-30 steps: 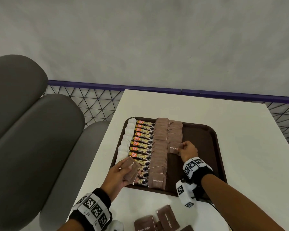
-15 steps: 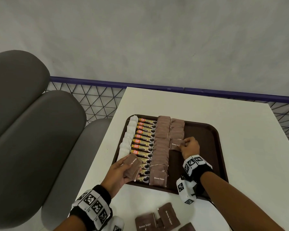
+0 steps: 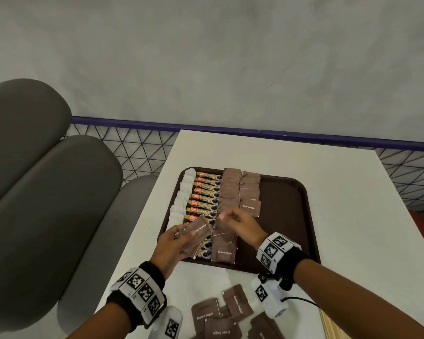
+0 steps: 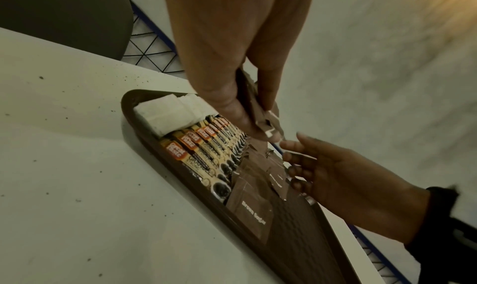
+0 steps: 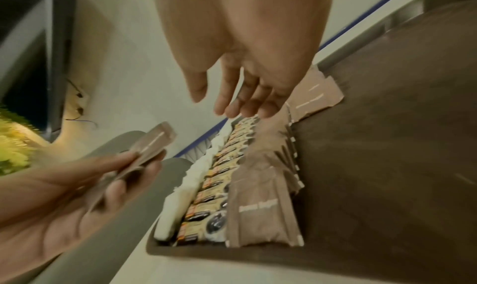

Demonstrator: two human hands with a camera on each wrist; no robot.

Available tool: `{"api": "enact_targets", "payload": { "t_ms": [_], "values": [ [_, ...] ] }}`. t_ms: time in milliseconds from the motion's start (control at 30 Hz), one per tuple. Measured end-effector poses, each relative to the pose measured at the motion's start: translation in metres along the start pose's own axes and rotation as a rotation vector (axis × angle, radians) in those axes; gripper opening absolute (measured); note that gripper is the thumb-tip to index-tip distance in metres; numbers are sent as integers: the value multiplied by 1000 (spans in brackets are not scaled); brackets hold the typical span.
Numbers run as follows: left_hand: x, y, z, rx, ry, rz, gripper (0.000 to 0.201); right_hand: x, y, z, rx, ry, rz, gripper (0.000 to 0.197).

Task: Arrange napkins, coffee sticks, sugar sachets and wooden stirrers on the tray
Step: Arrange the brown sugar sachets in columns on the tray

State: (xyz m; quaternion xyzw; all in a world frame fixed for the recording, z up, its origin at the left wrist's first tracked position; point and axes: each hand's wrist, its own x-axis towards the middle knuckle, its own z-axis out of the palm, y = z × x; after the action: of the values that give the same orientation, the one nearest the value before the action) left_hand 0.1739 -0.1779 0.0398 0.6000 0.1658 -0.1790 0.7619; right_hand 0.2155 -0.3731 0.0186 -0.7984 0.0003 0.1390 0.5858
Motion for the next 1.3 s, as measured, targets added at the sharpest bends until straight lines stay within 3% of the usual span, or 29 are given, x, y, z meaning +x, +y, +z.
{"api": "enact_targets", "payload": {
  "t_ms": [100,233,533,600,667,833,967,1300],
  "values": [
    [-3,-1,3,6,4,20,22,-7,-4,15,21,-193,38,10],
    [-7,-2,7,20,-56,-2,23,-10,0,26,145,-197,72,17],
    [-5,-3,0,4,-26,-62,30,4,4,-19,474,323,202,11],
    [-5,-4,-3,11,-13,-54,29,8,11,-36,393,400,201,16],
    [-4,-4,-5,14,-12,-54,29,10,19,-52,166,433,202,18],
    [2,-2,-7,57,-1,-47,26,16,35,-75,-214,370,244,18],
    [6,-2,-8,116,30,-20,20,22,39,-70,-262,359,321,24],
    [17,-5,-17,184,97,27,21,40,48,-58,-402,423,331,11]
  ]
}}
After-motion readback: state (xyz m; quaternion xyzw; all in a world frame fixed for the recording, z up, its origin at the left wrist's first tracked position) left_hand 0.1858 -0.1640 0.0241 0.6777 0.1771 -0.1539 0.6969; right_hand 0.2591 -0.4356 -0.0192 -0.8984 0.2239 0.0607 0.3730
